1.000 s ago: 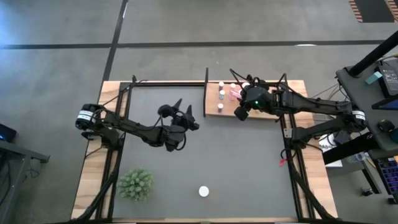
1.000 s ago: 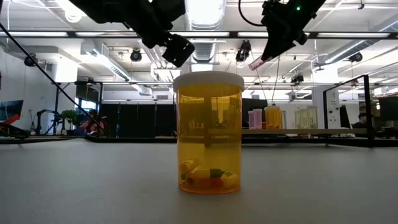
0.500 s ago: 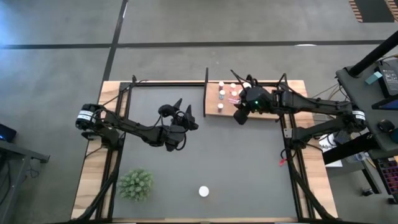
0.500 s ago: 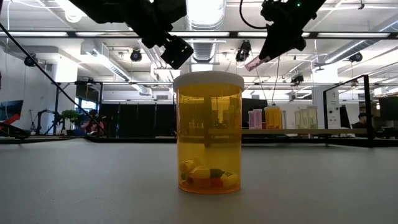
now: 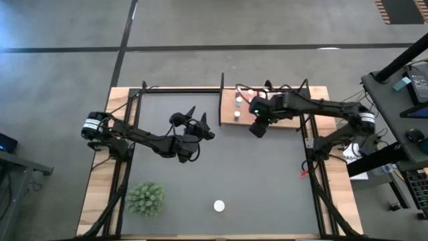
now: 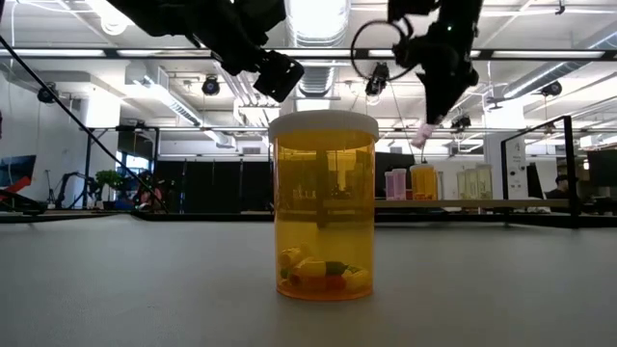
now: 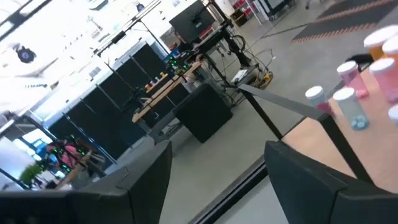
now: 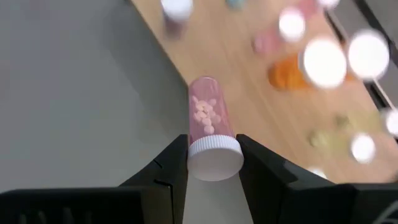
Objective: Pick and place medicine bottles onto shelf by color
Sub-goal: Put the pink pill bottle on the shelf aligned with the other pink pill bottles
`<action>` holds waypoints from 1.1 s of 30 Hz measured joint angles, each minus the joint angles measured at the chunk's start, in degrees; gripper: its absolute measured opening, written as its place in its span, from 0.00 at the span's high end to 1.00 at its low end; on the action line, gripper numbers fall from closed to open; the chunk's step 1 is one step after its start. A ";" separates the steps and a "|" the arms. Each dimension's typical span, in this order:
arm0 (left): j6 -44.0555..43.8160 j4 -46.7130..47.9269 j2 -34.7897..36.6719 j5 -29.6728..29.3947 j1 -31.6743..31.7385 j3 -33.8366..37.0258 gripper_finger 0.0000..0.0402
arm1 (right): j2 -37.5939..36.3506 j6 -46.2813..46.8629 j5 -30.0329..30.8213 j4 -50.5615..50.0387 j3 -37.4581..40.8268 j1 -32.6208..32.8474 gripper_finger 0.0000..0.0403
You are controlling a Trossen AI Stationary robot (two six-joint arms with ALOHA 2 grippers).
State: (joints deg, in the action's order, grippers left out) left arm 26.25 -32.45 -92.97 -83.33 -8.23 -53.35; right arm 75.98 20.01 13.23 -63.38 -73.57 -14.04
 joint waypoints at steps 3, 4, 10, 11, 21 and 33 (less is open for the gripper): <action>-0.40 -0.02 0.00 0.02 0.00 -0.01 0.40 | 4.73 -0.51 0.02 -7.22 -3.85 0.00 0.72; -0.43 -0.01 0.00 0.03 0.00 -0.01 0.40 | 6.12 -0.73 0.02 -8.93 -5.11 0.00 0.72; -0.44 -0.02 0.00 0.02 0.00 -0.01 0.40 | 12.18 -4.69 0.24 -13.77 -9.75 0.00 0.72; -0.44 -0.02 0.00 0.00 0.00 -0.01 0.40 | 12.93 -5.50 0.26 -13.67 -10.26 -0.10 0.72; -0.48 -0.02 0.00 0.00 0.00 -0.01 0.40 | 19.22 -13.27 0.26 -13.06 -13.50 -2.65 0.72; -0.43 -0.02 0.00 0.00 0.00 -0.01 0.40 | 22.39 -16.59 0.06 -10.40 -13.47 -8.20 0.72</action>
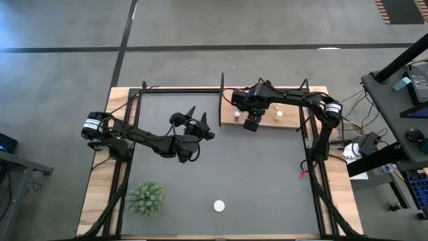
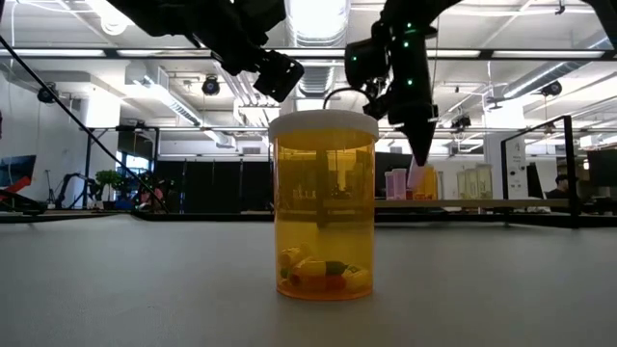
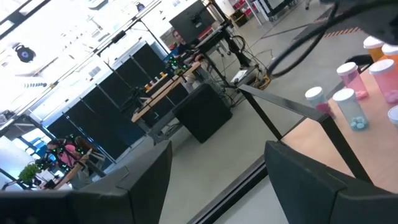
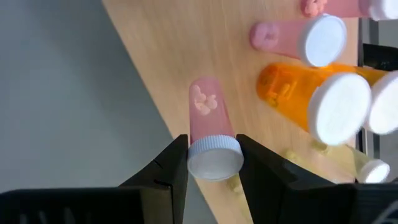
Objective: Pick and place medicine bottles onto shelf by color
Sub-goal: Put the pink pill bottle on the shelf aligned with the other pink pill bottles
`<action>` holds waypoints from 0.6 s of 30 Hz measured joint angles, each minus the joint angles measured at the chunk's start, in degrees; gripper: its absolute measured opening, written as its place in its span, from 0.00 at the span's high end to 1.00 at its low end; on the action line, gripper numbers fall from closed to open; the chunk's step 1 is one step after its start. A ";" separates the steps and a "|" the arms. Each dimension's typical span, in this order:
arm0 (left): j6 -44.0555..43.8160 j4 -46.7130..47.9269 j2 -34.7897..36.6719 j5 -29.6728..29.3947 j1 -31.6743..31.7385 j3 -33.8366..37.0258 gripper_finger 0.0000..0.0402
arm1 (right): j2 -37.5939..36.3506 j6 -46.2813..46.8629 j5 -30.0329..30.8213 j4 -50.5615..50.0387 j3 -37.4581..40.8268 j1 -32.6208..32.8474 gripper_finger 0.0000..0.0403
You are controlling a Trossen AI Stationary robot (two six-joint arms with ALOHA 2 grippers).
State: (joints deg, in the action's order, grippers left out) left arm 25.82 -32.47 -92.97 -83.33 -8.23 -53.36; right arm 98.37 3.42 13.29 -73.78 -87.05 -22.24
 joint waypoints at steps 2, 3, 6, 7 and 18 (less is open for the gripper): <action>0.01 0.02 0.00 0.00 0.02 0.00 0.40 | 0.76 -0.99 -0.23 0.47 0.00 -0.78 0.72; 0.01 0.01 0.00 0.00 0.02 0.00 0.40 | 1.15 -1.11 -0.23 0.85 0.00 -1.05 0.72; 0.01 0.00 0.00 0.00 0.02 0.00 0.40 | 1.31 -1.36 -0.26 1.35 0.02 -2.01 0.72; 0.01 0.00 0.00 0.00 0.02 0.00 0.40 | 1.23 -1.61 -0.24 1.59 0.02 -2.14 0.72; -0.01 -0.01 0.00 0.39 0.02 -0.21 0.40 | 1.09 -3.91 -5.61 3.18 0.02 -3.04 0.72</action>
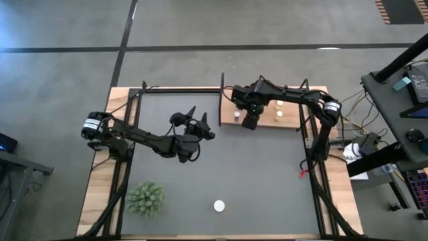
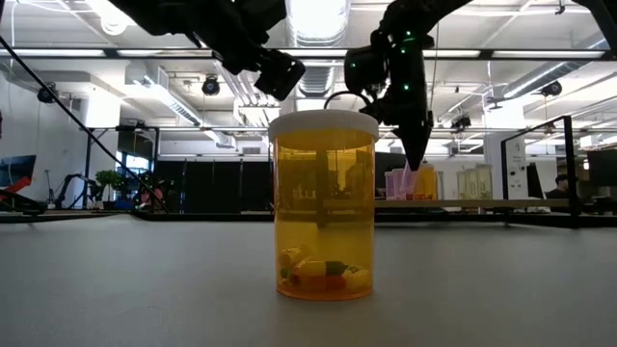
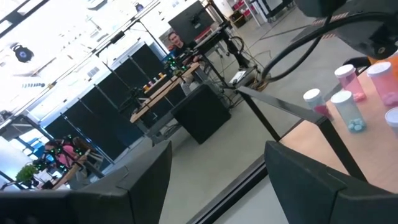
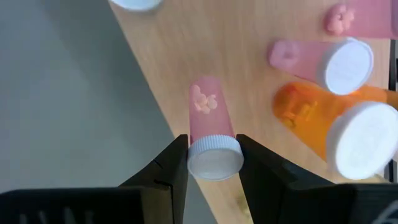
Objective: Pick and place medicine bottles onto shelf by color
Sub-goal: Put the pink pill bottle on the shelf aligned with the other pink pill bottles
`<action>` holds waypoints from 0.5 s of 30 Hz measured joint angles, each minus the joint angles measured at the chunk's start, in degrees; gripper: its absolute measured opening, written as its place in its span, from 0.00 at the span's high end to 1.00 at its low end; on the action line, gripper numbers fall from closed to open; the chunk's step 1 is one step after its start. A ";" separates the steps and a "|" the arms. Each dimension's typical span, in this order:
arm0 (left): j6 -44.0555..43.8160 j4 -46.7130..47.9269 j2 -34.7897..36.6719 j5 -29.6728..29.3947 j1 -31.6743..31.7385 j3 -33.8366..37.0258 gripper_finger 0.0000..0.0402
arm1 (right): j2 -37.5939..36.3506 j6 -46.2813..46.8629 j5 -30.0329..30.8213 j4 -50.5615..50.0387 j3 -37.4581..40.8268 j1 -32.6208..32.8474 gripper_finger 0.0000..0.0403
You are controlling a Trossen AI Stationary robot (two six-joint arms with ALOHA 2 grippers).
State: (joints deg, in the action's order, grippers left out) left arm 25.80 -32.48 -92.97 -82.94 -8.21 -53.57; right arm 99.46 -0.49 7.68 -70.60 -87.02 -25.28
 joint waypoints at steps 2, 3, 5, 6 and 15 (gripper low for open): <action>0.00 0.00 0.00 0.07 0.00 -0.17 0.40 | 0.00 -0.14 -0.16 0.47 0.00 -0.23 0.72; 0.00 0.00 0.00 0.10 0.00 -0.31 0.40 | 0.00 -0.15 -0.20 0.87 0.00 -0.38 0.72; -0.02 -0.02 0.00 0.14 0.00 -0.72 0.40 | 0.00 -0.19 -0.19 1.52 0.00 -0.66 0.72; -0.02 -0.03 0.00 0.14 0.00 -0.91 0.40 | 0.03 -0.17 -0.16 1.90 0.00 -0.73 0.72; -0.04 -0.03 0.00 0.18 -0.04 -1.58 0.40 | 0.09 -0.17 -0.22 2.12 0.02 -0.92 0.72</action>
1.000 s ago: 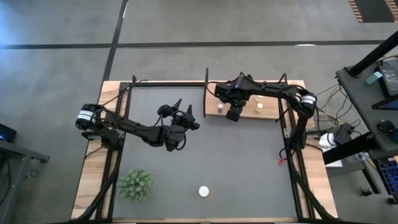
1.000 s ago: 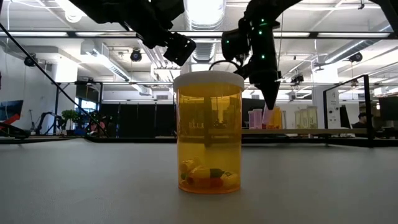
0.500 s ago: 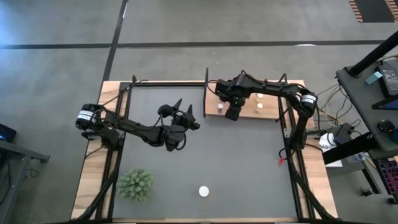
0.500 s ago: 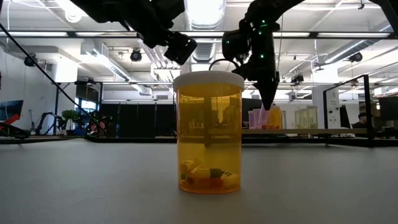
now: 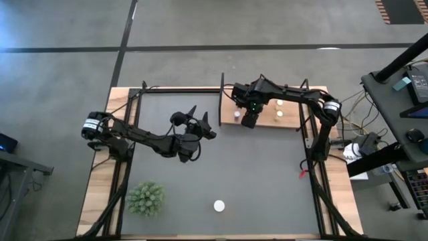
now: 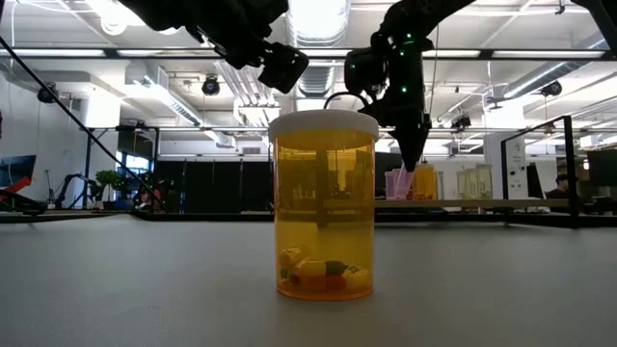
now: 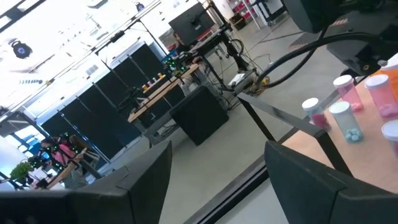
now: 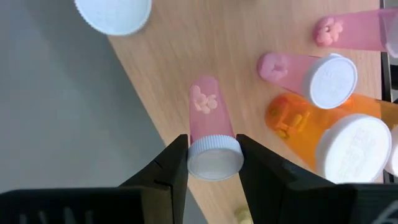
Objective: Pick and place medicine bottles onto shelf by color
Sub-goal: Put the pink pill bottle on the shelf aligned with the other pink pill bottles
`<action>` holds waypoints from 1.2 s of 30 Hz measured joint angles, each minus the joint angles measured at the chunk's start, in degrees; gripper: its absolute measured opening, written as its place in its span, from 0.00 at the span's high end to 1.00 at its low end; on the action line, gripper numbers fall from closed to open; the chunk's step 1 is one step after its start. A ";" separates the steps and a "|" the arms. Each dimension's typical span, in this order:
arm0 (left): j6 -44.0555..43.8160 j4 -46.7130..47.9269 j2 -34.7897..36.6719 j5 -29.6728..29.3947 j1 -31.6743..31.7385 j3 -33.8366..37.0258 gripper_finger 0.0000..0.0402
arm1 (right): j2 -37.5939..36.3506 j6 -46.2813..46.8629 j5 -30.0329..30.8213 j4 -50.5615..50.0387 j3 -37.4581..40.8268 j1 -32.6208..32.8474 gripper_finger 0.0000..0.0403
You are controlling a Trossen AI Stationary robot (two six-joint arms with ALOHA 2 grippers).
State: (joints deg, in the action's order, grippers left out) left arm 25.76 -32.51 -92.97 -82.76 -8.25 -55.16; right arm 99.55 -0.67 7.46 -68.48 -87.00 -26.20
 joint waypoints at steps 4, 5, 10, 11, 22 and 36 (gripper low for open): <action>0.00 0.00 0.00 0.00 0.00 0.07 0.40 | 0.01 -1.82 0.00 -0.20 0.00 -0.04 0.72; -0.02 0.00 0.00 0.00 0.00 0.07 0.40 | 0.01 -2.06 -0.02 -0.20 0.00 -0.07 0.72; -0.02 0.02 0.00 0.00 0.00 0.07 0.40 | 0.01 -2.41 -0.02 -0.20 0.00 -0.09 0.72; -0.02 0.02 0.00 0.00 0.00 0.07 0.40 | 0.01 -2.37 -0.03 -0.20 0.00 -0.09 0.72; 0.03 0.04 0.00 0.00 0.00 0.22 0.40 | 0.01 -3.80 -0.19 0.26 0.56 -0.06 0.72; 0.09 0.09 0.00 0.00 0.00 0.42 0.40 | 0.01 -4.94 -0.17 0.28 1.71 -0.09 0.72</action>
State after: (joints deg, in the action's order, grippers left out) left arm 25.85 -32.42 -92.97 -82.76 -8.25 -54.74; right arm 99.57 -5.61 7.29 -68.21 -85.29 -26.28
